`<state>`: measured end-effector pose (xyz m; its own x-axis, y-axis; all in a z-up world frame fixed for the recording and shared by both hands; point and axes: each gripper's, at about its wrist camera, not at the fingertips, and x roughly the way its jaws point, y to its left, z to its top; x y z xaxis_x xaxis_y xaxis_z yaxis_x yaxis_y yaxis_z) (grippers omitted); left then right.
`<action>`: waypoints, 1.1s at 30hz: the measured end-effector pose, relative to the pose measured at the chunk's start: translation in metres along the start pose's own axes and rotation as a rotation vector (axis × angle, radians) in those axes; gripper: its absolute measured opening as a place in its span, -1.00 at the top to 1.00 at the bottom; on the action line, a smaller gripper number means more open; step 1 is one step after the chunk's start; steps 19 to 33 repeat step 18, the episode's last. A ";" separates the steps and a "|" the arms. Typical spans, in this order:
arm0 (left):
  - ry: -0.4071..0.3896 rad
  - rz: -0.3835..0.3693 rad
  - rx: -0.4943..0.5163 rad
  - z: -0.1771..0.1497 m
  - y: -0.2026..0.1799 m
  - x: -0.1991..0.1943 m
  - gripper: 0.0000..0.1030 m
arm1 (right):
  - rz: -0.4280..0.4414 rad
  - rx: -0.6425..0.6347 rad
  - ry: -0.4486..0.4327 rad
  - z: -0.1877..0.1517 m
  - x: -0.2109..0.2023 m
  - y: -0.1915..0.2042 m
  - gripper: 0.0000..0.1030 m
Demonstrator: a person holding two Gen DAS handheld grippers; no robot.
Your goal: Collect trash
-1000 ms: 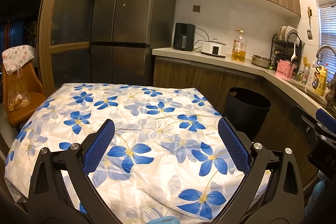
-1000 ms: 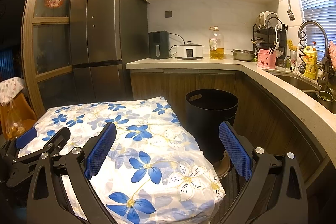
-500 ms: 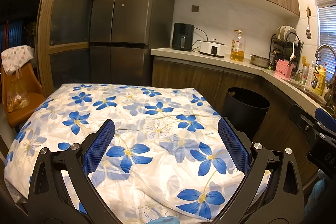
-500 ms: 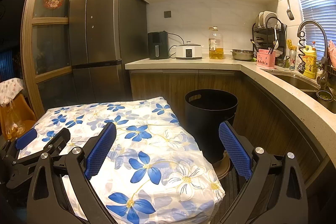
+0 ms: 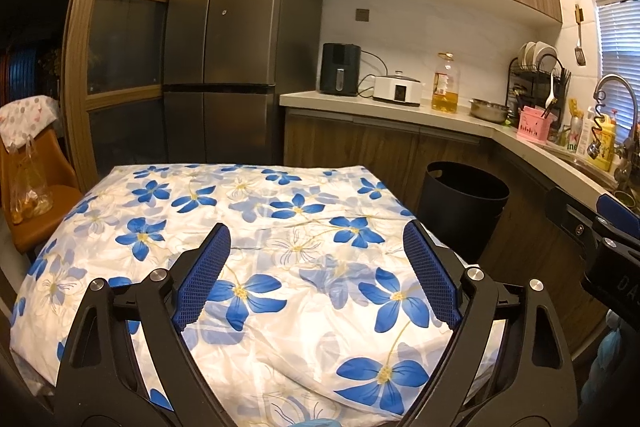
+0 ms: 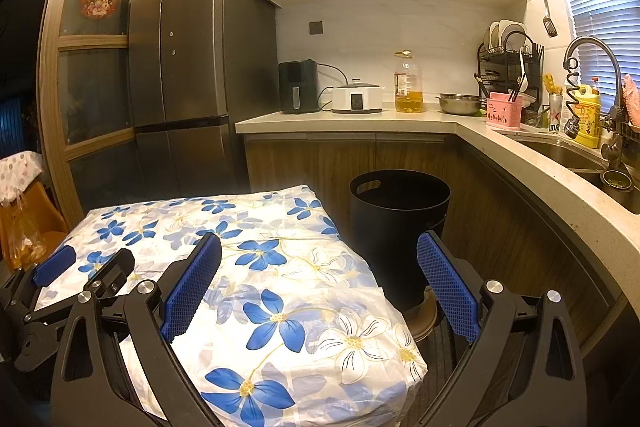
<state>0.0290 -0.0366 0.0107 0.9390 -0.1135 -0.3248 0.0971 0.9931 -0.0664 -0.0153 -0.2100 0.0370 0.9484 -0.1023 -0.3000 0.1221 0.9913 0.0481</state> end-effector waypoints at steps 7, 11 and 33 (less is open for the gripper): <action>0.002 0.001 -0.008 -0.001 0.001 0.000 -0.72 | -0.005 0.007 0.000 0.001 -0.002 0.000 -0.84; 0.002 -0.001 -0.007 -0.002 0.002 -0.001 -0.83 | -0.010 0.013 0.001 0.001 -0.001 0.001 -0.84; 0.002 0.008 -0.014 -0.003 0.006 -0.001 -0.88 | -0.014 0.021 0.001 0.000 -0.002 0.000 -0.87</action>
